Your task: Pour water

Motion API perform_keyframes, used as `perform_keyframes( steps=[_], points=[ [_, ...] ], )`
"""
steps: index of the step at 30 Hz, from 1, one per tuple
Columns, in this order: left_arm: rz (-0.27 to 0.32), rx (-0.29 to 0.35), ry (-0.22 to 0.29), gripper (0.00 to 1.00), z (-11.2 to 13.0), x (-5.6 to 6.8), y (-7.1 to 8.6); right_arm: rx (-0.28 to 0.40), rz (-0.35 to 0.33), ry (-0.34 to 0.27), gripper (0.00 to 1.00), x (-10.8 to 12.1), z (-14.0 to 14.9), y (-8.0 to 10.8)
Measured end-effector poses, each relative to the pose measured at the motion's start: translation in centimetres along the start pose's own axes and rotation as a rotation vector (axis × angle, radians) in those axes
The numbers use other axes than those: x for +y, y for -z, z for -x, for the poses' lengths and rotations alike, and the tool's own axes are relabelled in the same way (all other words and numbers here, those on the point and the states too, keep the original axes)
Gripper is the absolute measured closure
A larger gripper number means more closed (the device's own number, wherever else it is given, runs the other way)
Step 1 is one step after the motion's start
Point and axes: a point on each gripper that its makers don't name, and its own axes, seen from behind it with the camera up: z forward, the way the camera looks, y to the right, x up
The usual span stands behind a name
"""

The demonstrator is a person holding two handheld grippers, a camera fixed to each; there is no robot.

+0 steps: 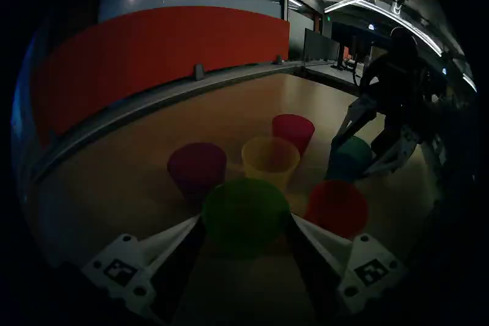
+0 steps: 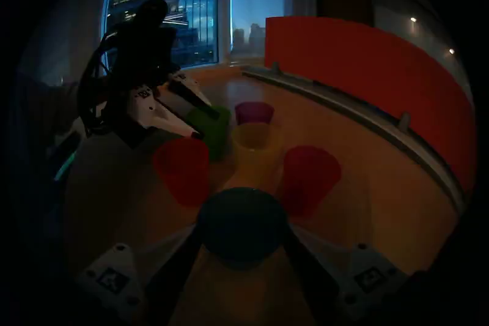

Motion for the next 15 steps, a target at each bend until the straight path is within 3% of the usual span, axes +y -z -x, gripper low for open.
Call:
perform_keyframes(
  steps=[15],
  points=[
    [-0.045,0.089,0.006,0.13,-2.8,0.3,3.6,0.08,0.04,-0.004,0.07,0.2,-3.5,3.3]
  ],
)
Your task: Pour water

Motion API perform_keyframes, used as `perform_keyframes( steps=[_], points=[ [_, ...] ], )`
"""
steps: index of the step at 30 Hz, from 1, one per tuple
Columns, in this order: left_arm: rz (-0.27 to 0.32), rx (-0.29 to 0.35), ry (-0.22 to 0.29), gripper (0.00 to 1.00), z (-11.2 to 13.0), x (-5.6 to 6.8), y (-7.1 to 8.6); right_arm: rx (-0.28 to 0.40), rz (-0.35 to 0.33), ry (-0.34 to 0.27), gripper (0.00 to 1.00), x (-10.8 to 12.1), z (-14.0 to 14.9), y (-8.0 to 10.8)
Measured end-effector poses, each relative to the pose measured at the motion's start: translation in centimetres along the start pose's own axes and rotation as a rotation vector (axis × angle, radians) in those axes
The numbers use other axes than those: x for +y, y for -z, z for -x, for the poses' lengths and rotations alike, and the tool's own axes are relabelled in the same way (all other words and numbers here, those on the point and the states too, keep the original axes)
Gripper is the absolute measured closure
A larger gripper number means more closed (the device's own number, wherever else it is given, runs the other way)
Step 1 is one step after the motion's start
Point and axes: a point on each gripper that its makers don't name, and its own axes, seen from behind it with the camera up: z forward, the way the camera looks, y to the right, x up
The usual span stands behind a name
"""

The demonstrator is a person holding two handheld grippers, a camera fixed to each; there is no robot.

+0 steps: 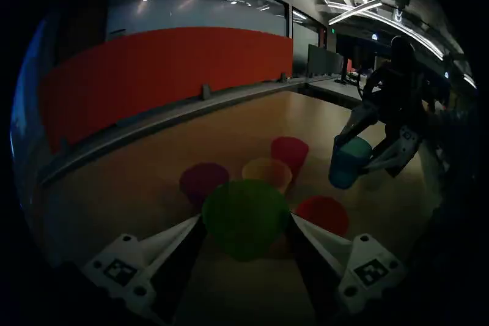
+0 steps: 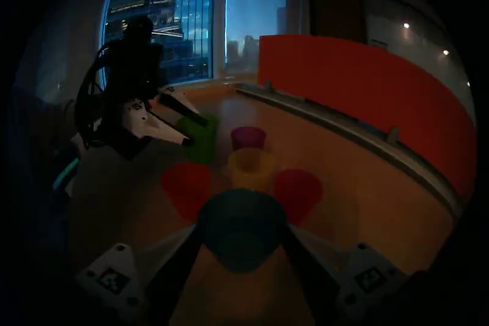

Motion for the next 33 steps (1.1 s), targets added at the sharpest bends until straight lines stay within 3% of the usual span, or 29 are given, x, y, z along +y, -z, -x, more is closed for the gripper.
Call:
perform_keyframes(
  steps=[15,33],
  points=[
    [-0.049,0.122,-0.018,0.13,-4.3,0.7,4.4,0.12,0.039,0.021,0.07,-1.0,-5.4,3.5],
    [-0.058,0.245,-0.02,0.13,-8.3,2.5,7.6,0.285,0.062,0.025,0.08,-2.1,-10.8,6.2]
  ],
)
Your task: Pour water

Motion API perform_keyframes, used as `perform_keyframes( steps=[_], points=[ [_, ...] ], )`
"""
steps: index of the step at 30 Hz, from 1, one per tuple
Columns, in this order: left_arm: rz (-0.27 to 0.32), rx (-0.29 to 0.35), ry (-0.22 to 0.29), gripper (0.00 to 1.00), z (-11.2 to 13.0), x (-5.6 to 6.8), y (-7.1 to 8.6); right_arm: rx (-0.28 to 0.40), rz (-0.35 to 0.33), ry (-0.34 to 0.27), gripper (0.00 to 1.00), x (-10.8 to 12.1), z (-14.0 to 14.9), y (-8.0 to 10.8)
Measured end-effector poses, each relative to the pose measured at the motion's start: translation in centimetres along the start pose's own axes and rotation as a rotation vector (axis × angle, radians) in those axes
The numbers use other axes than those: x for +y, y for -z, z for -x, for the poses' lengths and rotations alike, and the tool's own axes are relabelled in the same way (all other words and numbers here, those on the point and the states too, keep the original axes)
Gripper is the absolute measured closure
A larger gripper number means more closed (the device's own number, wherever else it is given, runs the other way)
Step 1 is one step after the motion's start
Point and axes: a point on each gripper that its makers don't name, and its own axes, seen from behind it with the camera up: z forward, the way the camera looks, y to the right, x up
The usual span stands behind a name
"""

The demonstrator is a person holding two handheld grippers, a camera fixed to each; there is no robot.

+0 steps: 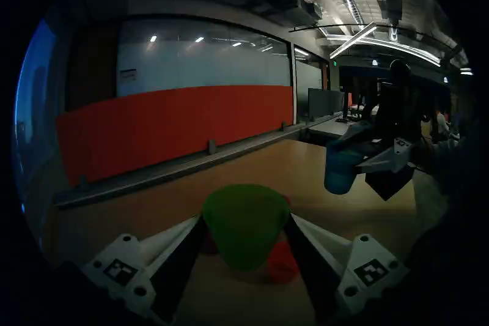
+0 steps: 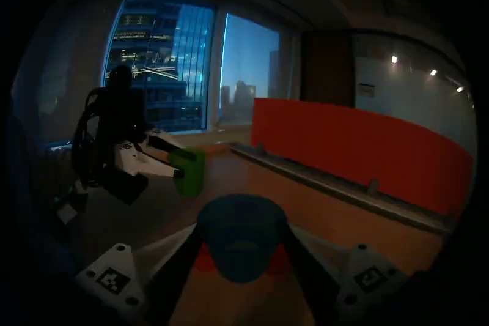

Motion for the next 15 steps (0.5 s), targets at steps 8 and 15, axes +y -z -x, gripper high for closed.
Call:
perform_keyframes(
  steps=[8,15],
  points=[
    [0.006,0.049,-0.001,0.13,-1.6,0.5,0.6,0.051,0.007,-0.002,0.08,-0.1,-1.9,0.3],
    [0.02,0.104,0.014,0.13,-3.4,1.1,1.3,0.076,0.01,0.001,0.09,-0.2,-3.1,0.4]
  ],
)
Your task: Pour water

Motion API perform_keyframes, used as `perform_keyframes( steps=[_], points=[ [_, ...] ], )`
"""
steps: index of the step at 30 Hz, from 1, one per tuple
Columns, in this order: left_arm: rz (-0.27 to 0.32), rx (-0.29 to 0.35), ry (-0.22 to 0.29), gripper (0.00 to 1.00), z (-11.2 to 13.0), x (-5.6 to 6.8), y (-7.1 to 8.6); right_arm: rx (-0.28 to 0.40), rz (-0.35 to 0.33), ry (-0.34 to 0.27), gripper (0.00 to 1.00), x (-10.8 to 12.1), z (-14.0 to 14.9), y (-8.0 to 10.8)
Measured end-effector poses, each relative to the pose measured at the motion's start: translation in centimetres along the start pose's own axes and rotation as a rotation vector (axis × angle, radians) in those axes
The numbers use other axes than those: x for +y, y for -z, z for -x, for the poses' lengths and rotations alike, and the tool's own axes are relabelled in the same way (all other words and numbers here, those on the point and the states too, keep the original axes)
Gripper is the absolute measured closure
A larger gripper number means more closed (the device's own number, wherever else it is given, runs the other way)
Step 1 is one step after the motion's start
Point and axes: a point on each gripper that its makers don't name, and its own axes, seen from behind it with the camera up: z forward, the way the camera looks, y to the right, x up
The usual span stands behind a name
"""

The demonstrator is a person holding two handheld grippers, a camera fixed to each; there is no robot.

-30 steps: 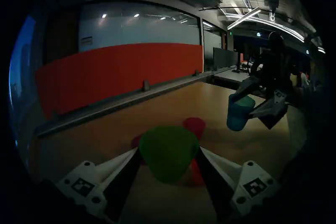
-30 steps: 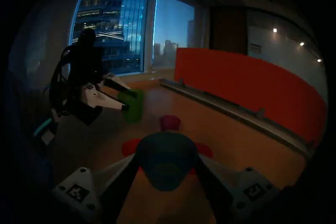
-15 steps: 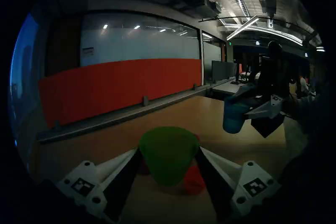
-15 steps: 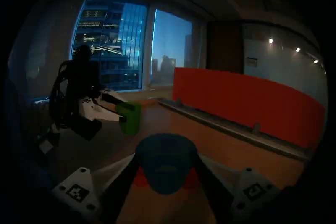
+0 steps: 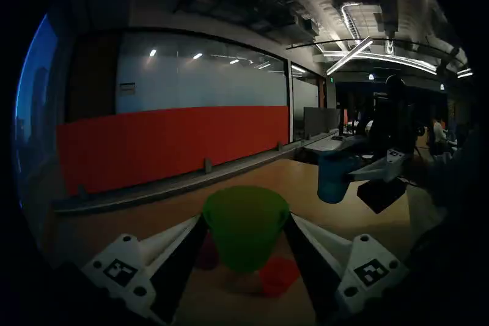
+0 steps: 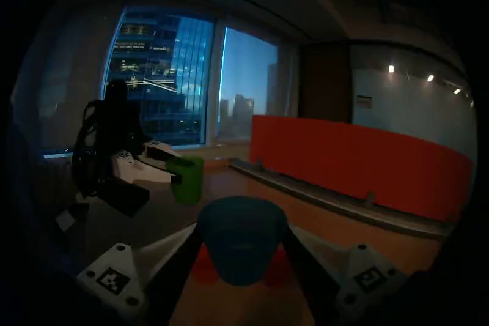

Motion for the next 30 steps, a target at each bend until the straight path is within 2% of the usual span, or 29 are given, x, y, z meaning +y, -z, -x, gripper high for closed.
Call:
perform_keyframes(
  steps=[12,21,30],
  points=[
    [0.014,0.015,-0.014,0.13,-0.7,0.9,0.3,0.011,0.009,0.014,0.09,0.4,-0.6,0.4],
    [0.033,0.018,-0.005,0.13,-0.6,1.9,-0.1,0.014,0.013,0.036,0.09,0.7,-1.3,0.4],
    [0.044,0.006,-0.01,0.13,0.1,2.5,-0.3,0.015,0.016,0.087,0.09,1.1,-2.3,0.0]
  ],
)
